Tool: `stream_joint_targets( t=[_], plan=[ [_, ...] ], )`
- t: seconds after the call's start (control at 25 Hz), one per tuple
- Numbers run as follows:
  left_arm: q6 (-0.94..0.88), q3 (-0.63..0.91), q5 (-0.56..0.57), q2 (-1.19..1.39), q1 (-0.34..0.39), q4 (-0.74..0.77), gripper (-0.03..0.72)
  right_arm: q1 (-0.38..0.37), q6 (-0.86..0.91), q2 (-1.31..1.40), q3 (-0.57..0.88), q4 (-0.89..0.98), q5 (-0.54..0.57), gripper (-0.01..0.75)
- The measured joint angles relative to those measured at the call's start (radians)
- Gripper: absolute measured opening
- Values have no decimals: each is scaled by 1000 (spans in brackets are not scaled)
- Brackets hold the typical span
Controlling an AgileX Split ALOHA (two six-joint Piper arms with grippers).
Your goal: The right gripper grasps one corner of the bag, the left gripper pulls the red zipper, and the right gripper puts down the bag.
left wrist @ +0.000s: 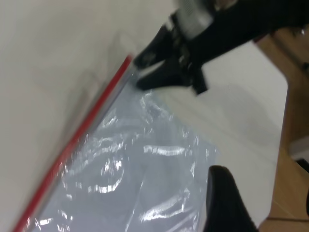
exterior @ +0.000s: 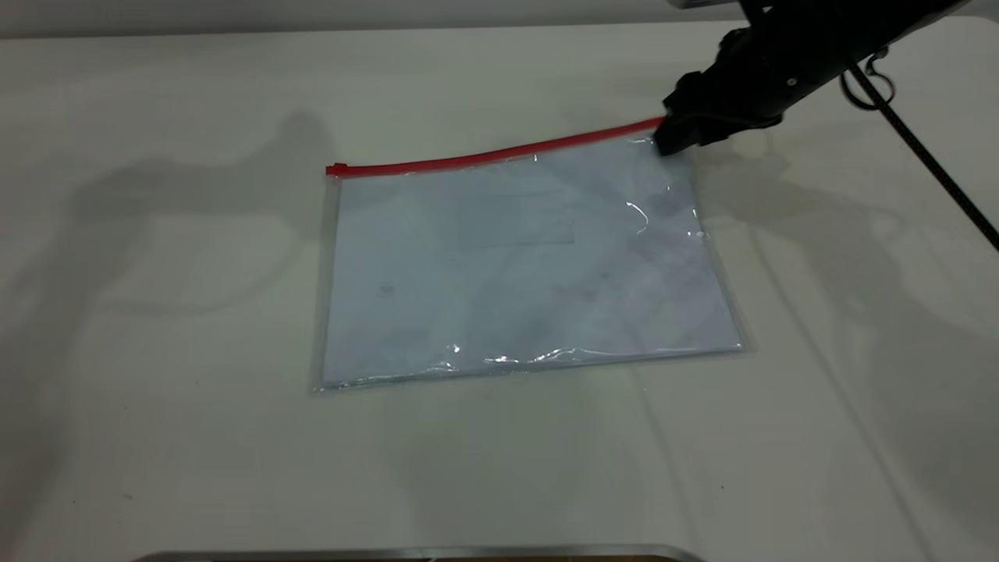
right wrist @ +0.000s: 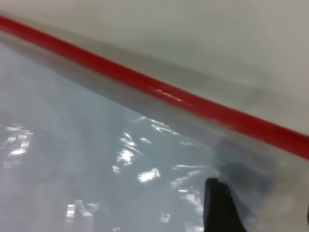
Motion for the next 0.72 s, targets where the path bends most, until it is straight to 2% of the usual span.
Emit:
stream_joint_targets(
  t=[0.2,0.32,0.48,0.56,0.72],
  plan=[
    [-14,1,0,-191,0,2,468,-5,193,-72,0,-200,-34,476],
    [-37,1,0,-309,0,33,468,-5,368,-144,0,-334,38,476],
    [-135,1,0,-453,0,134,468,-5,561,-269,0,-480,300,457],
    [-208,1,0,-514,0,207,468,-5,648,-334,0,-547,455,438],
    [-385,2,0,-624,0,345,468,-5,767,-469,0,-624,697,407]
  ],
)
